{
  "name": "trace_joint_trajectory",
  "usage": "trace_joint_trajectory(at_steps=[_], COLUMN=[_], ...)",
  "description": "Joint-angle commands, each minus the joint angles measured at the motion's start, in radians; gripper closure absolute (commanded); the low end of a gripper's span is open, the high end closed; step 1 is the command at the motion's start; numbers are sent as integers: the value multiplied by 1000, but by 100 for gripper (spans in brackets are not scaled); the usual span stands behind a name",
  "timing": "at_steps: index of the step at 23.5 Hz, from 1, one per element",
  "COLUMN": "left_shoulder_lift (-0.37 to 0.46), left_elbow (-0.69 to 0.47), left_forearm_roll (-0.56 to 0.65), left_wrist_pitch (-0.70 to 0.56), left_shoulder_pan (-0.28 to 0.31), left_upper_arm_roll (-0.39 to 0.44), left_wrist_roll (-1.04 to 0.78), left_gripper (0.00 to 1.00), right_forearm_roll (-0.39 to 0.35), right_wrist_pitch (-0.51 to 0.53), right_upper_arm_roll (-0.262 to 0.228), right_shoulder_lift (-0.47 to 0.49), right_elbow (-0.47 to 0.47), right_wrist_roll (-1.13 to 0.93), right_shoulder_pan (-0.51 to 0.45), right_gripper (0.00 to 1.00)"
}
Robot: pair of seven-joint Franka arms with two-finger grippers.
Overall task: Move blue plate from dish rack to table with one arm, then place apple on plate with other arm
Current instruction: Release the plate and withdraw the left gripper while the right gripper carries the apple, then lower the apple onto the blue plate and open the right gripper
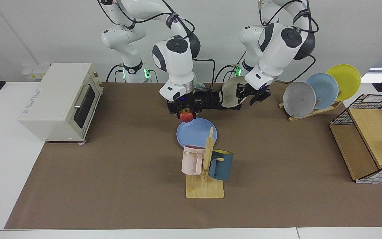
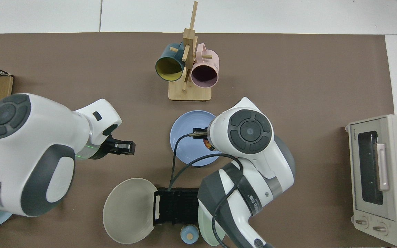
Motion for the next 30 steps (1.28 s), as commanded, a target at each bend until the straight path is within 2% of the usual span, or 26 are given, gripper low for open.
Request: trace_joint_trajectory(at_steps=[1, 3, 4, 7, 13, 21, 23, 27, 28, 29, 30], left_shoulder_lift=[23, 23, 21, 15, 64, 130, 141, 116, 110, 108, 107], left_elbow=[152, 195, 212, 246, 358, 461, 482, 455, 450, 447, 446], left_forearm_roll=[116, 158, 188, 253, 242, 244, 242, 252, 253, 253, 253], left_wrist_pitch=[-162, -192, -199, -214, -283, -292, -307, -314, -314, -314, -318], left_shoulder_pan=[-2, 0, 0, 0, -5, -4, -2, -2, -2, 0, 0], left_upper_arm_roll=[41, 44, 47, 57, 69, 73, 73, 80, 80, 80, 80], left_wrist_roll=[-9, -8, -6, -8, -6, -5, -5, -6, -6, -6, -5], left_gripper=[35, 16, 1, 0, 0, 0, 0, 0, 0, 0, 0], right_forearm_roll=[29, 27, 27, 29, 29, 29, 29, 29, 29, 29, 29], right_wrist_pitch=[64, 107, 124, 161, 216, 265, 265, 276, 287, 285, 276], right_upper_arm_roll=[-3, -3, -2, -3, -3, -3, -3, -3, -3, -3, -3], right_shoulder_lift=[14, 47, 66, 107, 158, 178, 178, 184, 184, 184, 186], right_elbow=[-24, -24, -22, -25, -36, -67, -68, -83, -85, -83, -76], right_wrist_roll=[27, 21, 25, 33, 36, 35, 33, 31, 33, 34, 39], right_shoulder_pan=[28, 31, 37, 68, 62, 67, 64, 59, 59, 59, 59], right_gripper=[100, 100, 100, 100, 100, 100, 95, 85, 80, 65, 34])
